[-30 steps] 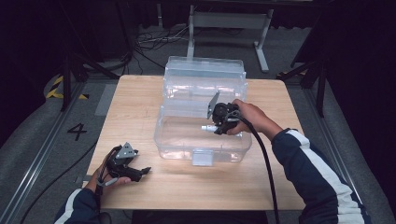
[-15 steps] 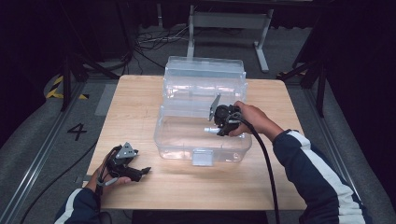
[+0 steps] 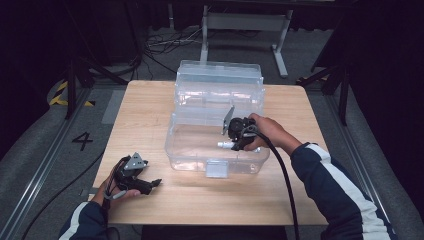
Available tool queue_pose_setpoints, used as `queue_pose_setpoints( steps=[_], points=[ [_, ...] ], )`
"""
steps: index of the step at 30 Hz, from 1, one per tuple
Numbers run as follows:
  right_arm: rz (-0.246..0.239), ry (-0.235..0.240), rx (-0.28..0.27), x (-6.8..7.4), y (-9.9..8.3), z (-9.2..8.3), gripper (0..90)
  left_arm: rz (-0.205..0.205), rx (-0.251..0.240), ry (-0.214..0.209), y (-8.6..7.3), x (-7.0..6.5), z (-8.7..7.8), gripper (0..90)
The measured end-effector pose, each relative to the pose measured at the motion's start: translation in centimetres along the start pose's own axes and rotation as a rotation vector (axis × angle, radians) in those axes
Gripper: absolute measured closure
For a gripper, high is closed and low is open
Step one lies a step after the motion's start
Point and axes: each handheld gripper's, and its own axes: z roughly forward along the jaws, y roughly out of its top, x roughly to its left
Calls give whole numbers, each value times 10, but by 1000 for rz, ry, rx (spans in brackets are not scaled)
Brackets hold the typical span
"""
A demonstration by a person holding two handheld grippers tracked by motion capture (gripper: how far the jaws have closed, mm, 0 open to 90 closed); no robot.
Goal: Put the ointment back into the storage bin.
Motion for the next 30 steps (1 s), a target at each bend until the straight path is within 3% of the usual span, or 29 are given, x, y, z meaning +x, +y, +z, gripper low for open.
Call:
queue_pose_setpoints(
  steps=[7,13,30],
  points=[
    [-9,12,22,2,0,4,708,0,0,0,0,0,0,132],
    [-12,53,37,1,-1,9,708,0,0,0,0,0,0,132],
    [-9,57,40,2,-3,11,703,0,0,0,0,0,0,132]
  ],
)
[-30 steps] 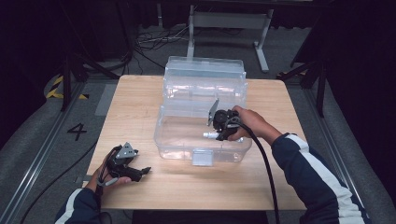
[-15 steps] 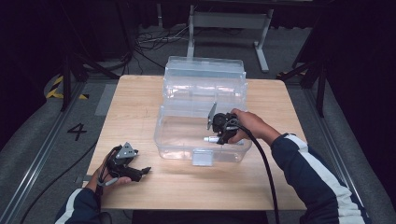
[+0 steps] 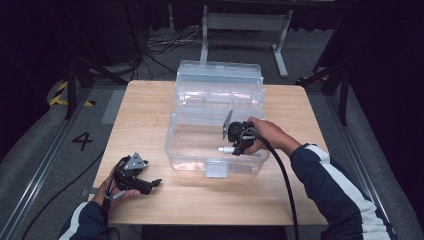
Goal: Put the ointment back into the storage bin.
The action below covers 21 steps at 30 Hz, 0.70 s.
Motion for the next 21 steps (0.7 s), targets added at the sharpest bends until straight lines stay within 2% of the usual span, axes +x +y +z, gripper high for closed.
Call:
queue_pose_setpoints(
  steps=[6,13,16,21],
  points=[
    [9,4,-20,0,-4,-2,693,2,0,0,0,0,0,132],
    [14,-19,-49,1,-8,-13,699,-1,0,0,0,0,0,132],
    [18,-34,-94,4,-10,-22,692,-1,0,0,0,0,0,132],
    [19,-47,-135,6,-12,-30,684,-1,0,0,0,0,0,132]
  ],
)
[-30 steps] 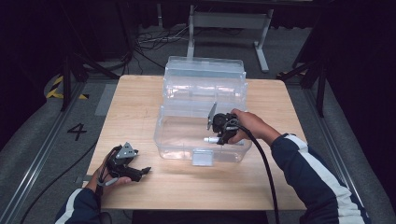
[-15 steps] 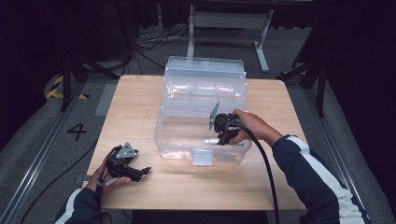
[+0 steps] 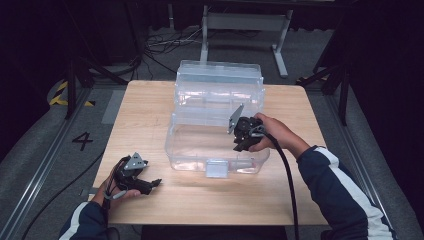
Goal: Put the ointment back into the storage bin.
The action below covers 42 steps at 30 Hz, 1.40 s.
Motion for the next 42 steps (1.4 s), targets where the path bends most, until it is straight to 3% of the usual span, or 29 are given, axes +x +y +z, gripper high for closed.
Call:
queue_pose_setpoints(
  steps=[20,32,42],
  points=[
    [26,-93,-275,7,-21,-45,625,4,1,1,0,0,0,132],
    [71,-164,-392,5,-36,-68,562,0,5,5,1,0,0,135],
    [101,-239,-459,1,-44,-82,526,-31,18,16,5,0,-1,189]
  ],
)
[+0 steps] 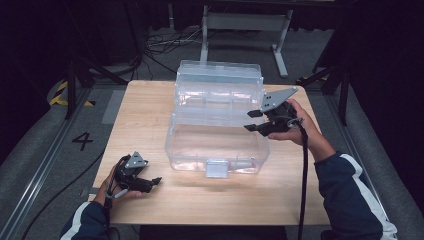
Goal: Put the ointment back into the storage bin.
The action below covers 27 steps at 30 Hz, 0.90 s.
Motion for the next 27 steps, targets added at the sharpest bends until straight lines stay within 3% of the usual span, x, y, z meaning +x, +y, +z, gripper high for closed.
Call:
queue_pose_setpoints(
  steps=[5,13,18,27],
  points=[
    [5,-51,-42,-5,0,-7,508,-7,-52,-9,8,-2,-8,204],
    [41,-130,-106,-20,-2,-20,493,61,-138,30,31,-17,-28,210],
    [67,-161,-118,-31,-4,-22,483,95,-185,22,46,-25,-39,212],
    [110,-157,-124,-53,-8,-16,479,171,-224,-8,75,-41,-46,214]
  ],
)
